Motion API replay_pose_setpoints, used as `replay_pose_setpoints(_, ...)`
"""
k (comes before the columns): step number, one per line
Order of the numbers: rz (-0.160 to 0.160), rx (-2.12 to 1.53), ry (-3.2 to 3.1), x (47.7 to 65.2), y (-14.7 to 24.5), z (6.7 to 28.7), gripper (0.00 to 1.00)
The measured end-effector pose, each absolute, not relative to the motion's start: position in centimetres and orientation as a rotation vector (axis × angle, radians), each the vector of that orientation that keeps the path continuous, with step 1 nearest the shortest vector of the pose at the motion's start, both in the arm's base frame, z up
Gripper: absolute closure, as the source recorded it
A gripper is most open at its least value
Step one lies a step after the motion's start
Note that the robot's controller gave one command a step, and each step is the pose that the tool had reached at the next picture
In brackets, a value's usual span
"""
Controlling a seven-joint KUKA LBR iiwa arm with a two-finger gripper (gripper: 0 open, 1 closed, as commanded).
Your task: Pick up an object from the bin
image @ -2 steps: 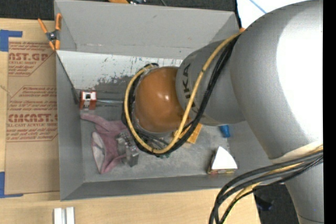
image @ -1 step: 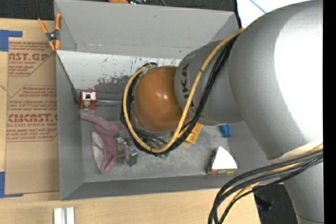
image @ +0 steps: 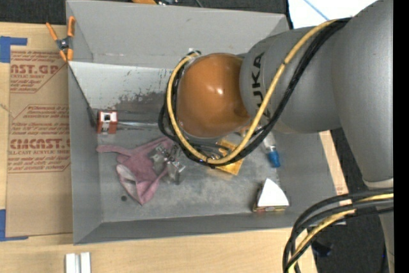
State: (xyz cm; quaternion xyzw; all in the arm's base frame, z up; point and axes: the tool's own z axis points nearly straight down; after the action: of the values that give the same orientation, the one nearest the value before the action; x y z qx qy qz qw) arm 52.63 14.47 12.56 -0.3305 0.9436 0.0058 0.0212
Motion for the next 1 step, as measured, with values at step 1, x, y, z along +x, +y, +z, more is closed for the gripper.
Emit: replay_pose_setpoints(1,0.017,-0.946,2.940,52.68,14.48,12.83,1.00)
